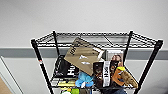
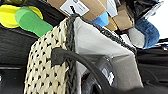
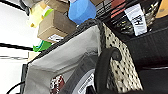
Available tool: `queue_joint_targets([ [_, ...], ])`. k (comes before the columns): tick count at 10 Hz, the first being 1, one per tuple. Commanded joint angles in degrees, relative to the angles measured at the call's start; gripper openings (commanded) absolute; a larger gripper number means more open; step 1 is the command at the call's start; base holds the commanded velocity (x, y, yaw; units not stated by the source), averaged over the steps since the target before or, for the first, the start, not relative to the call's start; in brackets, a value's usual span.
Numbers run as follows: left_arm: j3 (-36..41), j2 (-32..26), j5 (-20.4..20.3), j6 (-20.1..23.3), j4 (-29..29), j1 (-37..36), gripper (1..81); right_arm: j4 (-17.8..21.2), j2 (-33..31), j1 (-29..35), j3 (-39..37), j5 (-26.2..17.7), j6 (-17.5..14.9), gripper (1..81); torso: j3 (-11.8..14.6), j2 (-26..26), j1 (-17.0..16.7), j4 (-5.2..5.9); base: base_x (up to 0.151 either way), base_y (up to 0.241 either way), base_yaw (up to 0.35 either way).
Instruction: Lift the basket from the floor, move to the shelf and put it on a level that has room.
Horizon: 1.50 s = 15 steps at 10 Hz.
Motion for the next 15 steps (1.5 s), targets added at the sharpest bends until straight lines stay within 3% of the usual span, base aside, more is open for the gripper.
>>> queue_joint_targets([
  [1, 9.9, -5.1, 0.8, 0.4, 1.5, -7.5, 1.0, -0.6, -7.1, 8.1, 12.2, -0.8, 0.4, 1.0, 0.0, 0.0, 0.0, 0.0, 0.0, 0.0, 0.0],
  [3, 14.8, -7.9, -1.6, 0.5, 1.6, -8.0, 1.0, -0.6, -9.9, 9.3, 17.1, -0.8, 0.4, 1.0, 0.0, 0.0, 0.0, 0.0, 0.0, 0.0, 0.0],
  [15, 37.5, -22.2, -2.9, 0.3, 1.8, -15.7, 1.0, -0.6, -21.7, 15.1, 35.3, -0.1, 0.4, 1.0, 0.0, 0.0, 0.0, 0.0, 0.0, 0.0, 0.0],
])
